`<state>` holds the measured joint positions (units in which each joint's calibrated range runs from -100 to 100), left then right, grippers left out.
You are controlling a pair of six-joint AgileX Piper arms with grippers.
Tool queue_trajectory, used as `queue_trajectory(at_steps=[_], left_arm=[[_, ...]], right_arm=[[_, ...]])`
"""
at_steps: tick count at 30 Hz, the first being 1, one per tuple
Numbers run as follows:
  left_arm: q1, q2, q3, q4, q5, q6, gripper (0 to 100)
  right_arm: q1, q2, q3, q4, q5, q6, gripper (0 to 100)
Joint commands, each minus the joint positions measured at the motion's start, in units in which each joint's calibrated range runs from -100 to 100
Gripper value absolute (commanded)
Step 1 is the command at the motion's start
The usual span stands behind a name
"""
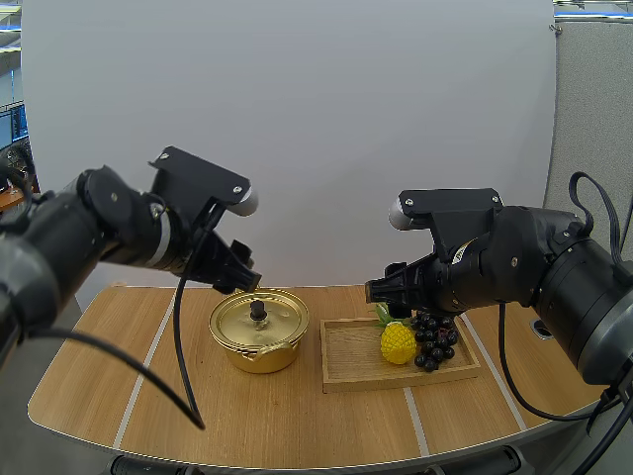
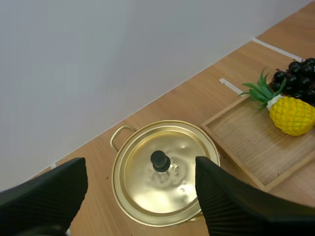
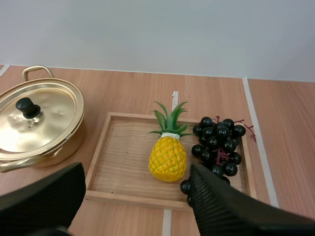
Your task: Open the pot, put the pineapple inside, and close it
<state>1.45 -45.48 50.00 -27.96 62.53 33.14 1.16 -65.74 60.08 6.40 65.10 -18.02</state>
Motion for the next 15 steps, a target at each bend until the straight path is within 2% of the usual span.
queue_trajectory(at_steps=[1, 8, 15], left_arm=[[-0.14, 6.2, -3.7, -2.4, 3.6, 1.8, 100], [-0.22, 21.2, -10.2, -2.3, 7.2, 2.4, 100], [-3.18, 32.7, -14.1, 2.0, 5.5, 0.9, 100]], right_arm=[[-0.3, -0.4, -0.4, 0.6, 0.2, 0.2, 100], [-0.3, -0.4, -0.4, 0.6, 0.2, 0.2, 100], [-0.3, -0.4, -0.4, 0.6, 0.2, 0.2, 100]])
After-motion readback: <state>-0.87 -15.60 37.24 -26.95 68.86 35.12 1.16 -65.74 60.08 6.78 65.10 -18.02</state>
